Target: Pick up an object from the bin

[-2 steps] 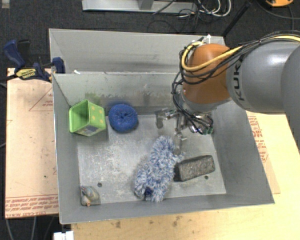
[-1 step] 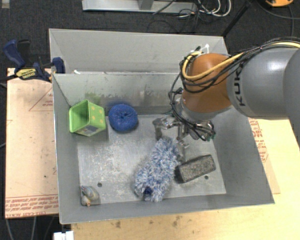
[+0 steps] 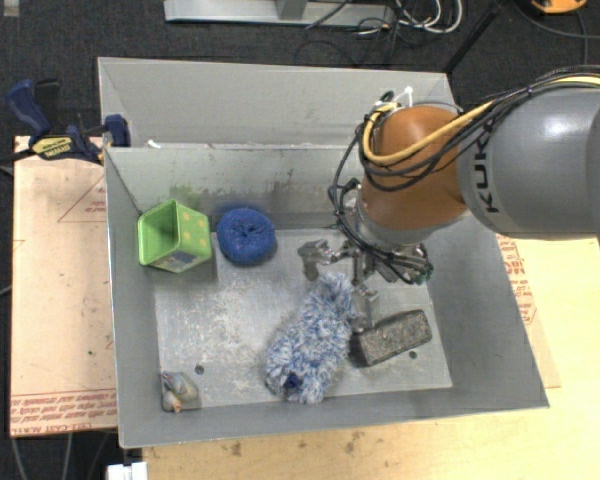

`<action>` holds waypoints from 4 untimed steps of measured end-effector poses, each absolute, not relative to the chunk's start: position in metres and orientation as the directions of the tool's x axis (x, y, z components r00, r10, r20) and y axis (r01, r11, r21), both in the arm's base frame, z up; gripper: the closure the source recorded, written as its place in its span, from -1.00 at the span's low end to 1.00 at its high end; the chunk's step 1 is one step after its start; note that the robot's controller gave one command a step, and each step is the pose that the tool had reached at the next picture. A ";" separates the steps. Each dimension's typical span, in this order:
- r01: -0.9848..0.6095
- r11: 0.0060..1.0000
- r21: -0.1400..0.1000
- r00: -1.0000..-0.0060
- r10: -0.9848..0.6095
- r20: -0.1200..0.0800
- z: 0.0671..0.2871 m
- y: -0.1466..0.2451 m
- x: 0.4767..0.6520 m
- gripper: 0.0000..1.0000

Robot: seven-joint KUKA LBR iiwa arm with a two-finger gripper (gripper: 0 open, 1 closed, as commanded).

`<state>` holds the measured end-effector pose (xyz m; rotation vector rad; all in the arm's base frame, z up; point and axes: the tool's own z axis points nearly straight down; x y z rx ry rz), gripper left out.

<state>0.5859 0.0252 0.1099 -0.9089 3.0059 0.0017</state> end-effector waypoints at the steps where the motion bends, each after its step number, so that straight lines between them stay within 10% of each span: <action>1: -0.650 0.760 -0.001 -0.760 -0.650 -0.003 0.076 0.027 0.580 -1.00; 2: -0.740 0.672 -0.004 -0.672 -0.740 -0.007 0.068 0.029 0.584 1.00; 4: -0.757 0.653 0.000 -0.653 -0.757 -0.003 0.073 0.029 0.582 1.00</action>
Offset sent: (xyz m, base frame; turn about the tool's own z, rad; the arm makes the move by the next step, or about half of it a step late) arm -0.0039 0.0022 -0.0399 -0.2938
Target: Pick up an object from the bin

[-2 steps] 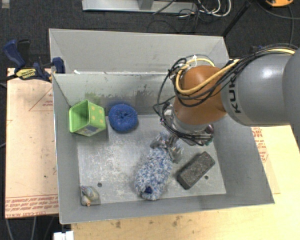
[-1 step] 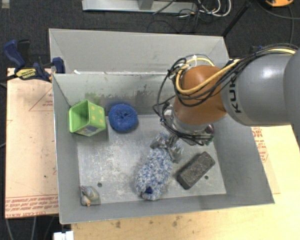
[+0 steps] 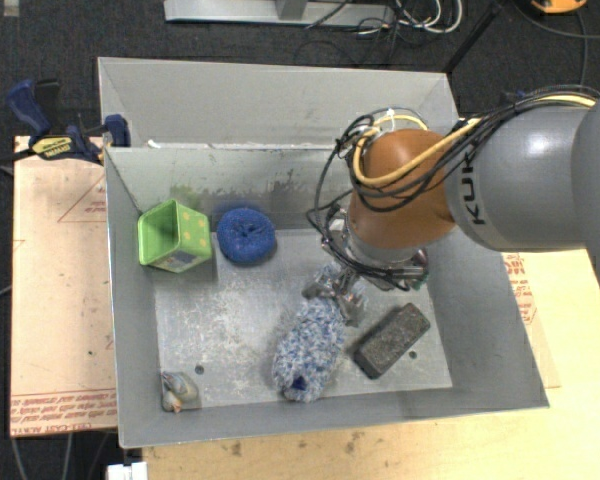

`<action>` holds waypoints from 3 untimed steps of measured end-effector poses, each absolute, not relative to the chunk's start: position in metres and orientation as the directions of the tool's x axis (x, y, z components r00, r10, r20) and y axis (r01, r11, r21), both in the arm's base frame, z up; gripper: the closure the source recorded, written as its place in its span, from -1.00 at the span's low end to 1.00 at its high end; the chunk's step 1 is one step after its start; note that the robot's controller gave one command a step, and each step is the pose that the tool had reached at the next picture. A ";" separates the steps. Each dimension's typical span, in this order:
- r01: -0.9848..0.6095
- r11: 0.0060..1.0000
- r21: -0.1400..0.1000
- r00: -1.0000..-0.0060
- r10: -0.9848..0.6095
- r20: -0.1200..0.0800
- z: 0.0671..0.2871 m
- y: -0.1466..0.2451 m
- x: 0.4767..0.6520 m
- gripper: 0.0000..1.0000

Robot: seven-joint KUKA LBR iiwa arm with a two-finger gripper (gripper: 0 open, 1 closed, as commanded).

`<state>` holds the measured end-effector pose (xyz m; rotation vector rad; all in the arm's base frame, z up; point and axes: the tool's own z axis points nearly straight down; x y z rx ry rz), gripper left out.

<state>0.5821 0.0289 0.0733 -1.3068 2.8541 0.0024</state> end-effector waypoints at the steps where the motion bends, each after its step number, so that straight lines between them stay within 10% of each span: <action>1: -0.755 0.656 0.007 -0.656 -0.755 0.003 0.093 0.029 0.580 1.00; 3: -0.754 0.657 -0.004 -0.657 -0.754 -0.006 0.128 0.029 0.583 1.00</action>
Offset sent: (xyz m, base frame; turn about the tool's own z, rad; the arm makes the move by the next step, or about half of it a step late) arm 0.0000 0.0000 0.0711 0.0000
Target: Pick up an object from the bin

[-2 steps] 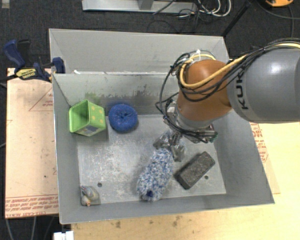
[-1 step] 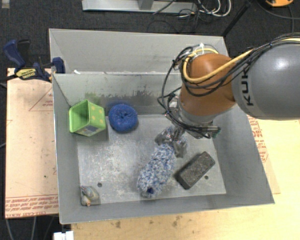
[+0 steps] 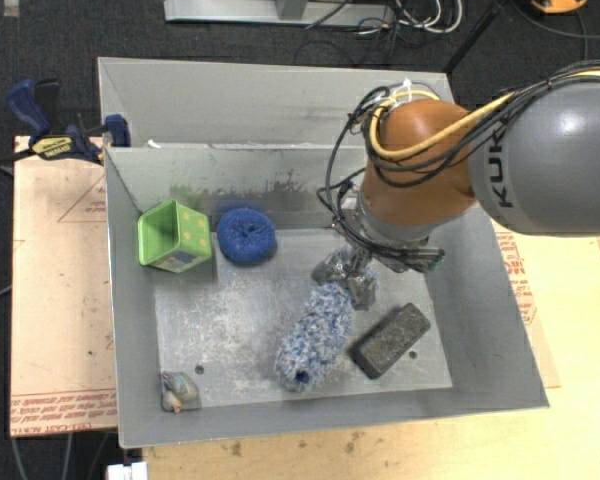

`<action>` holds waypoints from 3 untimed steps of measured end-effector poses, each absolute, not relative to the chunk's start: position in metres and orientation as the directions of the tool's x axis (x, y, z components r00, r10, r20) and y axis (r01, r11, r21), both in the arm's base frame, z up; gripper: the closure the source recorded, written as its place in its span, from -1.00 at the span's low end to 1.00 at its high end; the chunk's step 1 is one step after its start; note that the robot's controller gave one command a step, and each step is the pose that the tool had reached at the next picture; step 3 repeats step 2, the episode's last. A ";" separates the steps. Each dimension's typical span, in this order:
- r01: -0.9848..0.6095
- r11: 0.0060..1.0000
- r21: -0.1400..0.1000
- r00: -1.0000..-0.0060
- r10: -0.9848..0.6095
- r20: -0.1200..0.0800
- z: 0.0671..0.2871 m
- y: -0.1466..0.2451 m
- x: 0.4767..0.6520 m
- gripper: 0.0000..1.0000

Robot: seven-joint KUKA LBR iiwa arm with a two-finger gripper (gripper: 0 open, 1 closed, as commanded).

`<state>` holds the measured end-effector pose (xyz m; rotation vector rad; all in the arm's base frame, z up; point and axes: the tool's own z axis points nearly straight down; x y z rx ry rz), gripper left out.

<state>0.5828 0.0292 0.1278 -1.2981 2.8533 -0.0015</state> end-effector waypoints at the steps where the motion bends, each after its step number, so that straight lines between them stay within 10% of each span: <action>1: -0.753 0.657 0.001 -0.657 -0.753 -0.002 0.137 0.029 0.581 1.00; 3: -0.754 0.657 0.002 -0.657 -0.754 -0.001 0.153 0.030 0.581 1.00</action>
Offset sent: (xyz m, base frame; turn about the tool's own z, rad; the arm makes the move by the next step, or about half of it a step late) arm 0.0000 -0.0002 0.0112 0.0000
